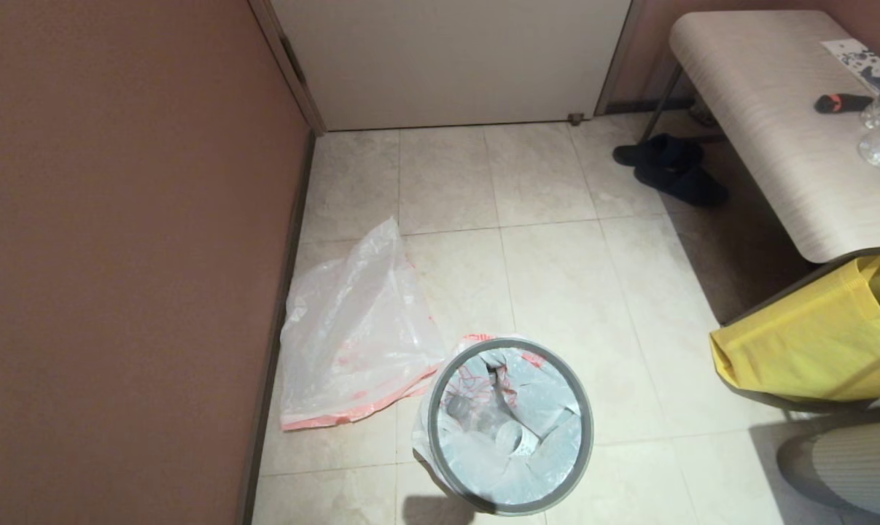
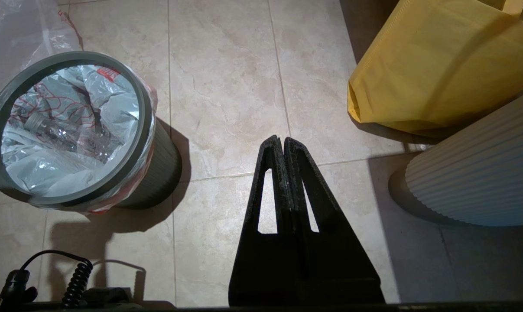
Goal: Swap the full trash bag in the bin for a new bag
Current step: Place the trash can ring on the floor
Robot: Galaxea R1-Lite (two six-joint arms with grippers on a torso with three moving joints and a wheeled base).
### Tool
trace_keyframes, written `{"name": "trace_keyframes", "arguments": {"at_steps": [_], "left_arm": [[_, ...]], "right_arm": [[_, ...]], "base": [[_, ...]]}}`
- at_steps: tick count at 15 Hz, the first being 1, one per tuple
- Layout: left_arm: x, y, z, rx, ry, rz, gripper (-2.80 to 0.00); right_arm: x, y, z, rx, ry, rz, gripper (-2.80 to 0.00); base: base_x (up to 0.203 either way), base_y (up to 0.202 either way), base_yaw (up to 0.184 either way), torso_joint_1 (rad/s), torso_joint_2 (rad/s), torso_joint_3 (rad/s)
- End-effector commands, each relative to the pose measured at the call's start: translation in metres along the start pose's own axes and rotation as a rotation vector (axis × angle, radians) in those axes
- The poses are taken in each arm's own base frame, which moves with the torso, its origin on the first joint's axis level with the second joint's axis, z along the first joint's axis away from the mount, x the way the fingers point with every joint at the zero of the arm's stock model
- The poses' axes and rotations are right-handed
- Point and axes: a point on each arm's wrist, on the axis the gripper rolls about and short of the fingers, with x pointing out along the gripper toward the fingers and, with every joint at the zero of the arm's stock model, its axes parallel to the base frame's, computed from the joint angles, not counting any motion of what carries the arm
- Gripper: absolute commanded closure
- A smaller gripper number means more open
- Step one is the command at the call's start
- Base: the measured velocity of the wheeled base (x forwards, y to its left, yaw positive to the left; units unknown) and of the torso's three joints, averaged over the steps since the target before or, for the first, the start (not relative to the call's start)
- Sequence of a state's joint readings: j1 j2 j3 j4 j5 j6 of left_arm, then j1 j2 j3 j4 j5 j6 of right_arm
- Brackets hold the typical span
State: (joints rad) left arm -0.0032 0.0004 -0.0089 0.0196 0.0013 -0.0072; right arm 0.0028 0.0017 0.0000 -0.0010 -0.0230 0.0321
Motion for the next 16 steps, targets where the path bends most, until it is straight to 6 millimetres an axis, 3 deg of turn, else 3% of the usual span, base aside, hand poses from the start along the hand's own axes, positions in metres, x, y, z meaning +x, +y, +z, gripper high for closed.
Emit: {"name": "trace_keyframes", "arguments": {"at_steps": [1,13,16], "left_arm": [[0.000,0.000,0.000,0.000,0.001,0.000,0.00],[0.000,0.000,0.000,0.000,0.001,0.000,0.00],[0.000,0.000,0.000,0.000,0.002,0.000,0.00]], "right_arm": [[0.000,0.000,0.000,0.000,-0.001,0.000,0.00],[0.000,0.000,0.001,-0.033,-0.001,-0.005,0.00],[-0.005,0.000,0.016,-0.067,-0.033,-0.005,0.00]], "base": [[0.000,0.000,0.000,0.000,0.00,0.000],[0.000,0.000,0.000,0.000,0.00,0.000],[0.000,0.000,0.000,0.000,0.00,0.000]]}}
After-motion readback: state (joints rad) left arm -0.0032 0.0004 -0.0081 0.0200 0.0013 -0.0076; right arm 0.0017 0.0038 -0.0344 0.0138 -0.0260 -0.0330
